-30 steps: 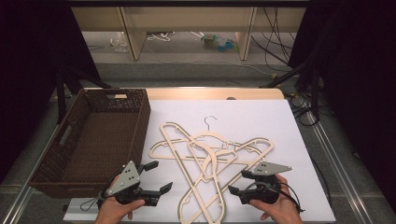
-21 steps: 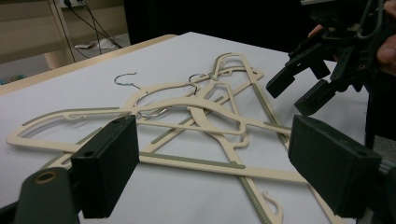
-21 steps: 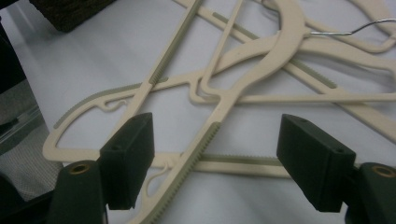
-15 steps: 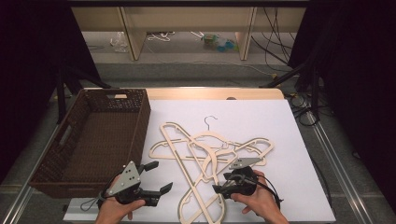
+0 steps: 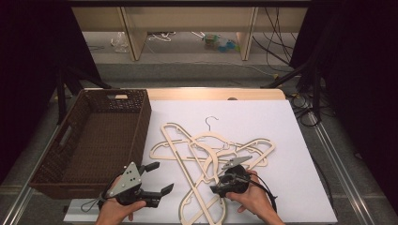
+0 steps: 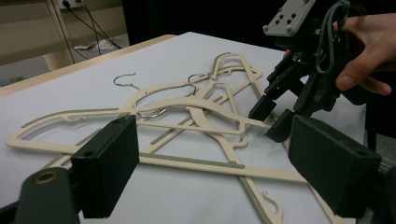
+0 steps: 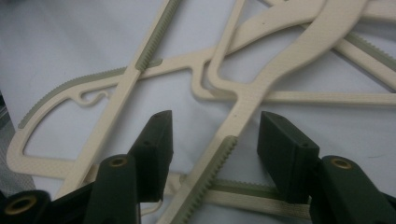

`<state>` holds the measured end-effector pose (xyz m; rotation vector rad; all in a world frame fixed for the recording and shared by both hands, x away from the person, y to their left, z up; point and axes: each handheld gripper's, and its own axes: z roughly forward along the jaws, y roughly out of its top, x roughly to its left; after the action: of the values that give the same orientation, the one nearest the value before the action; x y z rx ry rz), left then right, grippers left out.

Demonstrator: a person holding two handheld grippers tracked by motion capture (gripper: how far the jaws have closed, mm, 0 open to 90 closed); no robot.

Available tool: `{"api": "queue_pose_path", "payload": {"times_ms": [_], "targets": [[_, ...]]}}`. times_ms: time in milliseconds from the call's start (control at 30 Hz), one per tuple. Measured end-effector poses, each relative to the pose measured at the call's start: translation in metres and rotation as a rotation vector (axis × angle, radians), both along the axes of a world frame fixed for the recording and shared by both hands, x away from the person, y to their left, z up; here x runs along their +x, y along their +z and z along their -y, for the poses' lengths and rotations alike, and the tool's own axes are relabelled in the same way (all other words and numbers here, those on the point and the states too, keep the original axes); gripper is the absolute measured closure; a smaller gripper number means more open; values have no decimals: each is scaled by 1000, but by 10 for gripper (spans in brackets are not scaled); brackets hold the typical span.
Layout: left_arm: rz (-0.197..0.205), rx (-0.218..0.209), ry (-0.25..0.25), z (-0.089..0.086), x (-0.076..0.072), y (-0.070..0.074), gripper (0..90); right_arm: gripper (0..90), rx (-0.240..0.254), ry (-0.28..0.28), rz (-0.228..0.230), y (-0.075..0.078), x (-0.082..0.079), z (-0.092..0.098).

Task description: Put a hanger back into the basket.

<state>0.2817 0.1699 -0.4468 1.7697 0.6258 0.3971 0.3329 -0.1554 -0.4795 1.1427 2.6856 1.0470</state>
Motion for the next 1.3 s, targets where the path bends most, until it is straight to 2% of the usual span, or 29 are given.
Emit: {"api": "queue_pose_path", "payload": {"times_ms": [33,67,133,167,233,333,367,400,467,500,567,600,767,800,833,900,1033,1067,1133,1233,1267,1300], "targets": [[8,14,-1,0,0,0,163,478,-20,1,-7,2,-1,-1],[11,6,-5,0,0,0,163,482,-27,2,10,1,-1,-3],[10,10,-2,0,0,0,163,494,-58,1,5,3,-3,-6],[9,8,-3,0,0,0,163,504,-74,12,24,3,-3,-7],[10,10,-3,0,0,0,164,541,-103,12,34,4,-3,-10],[9,9,-3,1,0,0,165,583,-117,21,45,4,-2,-9],[9,11,-3,1,0,0,166,613,-117,-2,49,3,-1,-11],[1,9,0,1,0,0,166,618,-127,16,34,5,0,-9],[-1,7,3,0,0,0,166,638,-114,1,36,4,2,-10],[0,8,2,0,1,0,166,652,-117,-12,10,5,3,-9],[-1,3,-1,1,0,0,166,683,-84,-15,-10,4,8,-4],[9,8,-6,0,1,1,165,700,-69,-27,-34,4,9,-2],[1,6,-8,1,1,0,165,746,-53,-45,-32,3,12,1],[1,5,-9,2,1,0,166,753,-33,-65,-41,2,12,1],[1,2,-9,2,1,0,166,754,-37,-60,-49,3,13,2],[1,4,-11,1,1,0,166,758,-34,-69,-31,3,14,3],[10,11,-14,0,1,1,166,762,-35,-64,-30,4,16,6],[-2,1,-7,0,1,1,166,766,-38,-55,-21,7,16,9],[6,-1,-19,0,1,1,165,772,-39,-57,8,9,17,11],[8,-5,-23,0,1,1,165,787,-48,-38,24,16,18,17],[10,-2,-23,0,1,1,165,798,-33,-39,50,21,20,23],[9,-1,-22,0,1,1,165,801,-33,-43,49,23,20,25]]}}
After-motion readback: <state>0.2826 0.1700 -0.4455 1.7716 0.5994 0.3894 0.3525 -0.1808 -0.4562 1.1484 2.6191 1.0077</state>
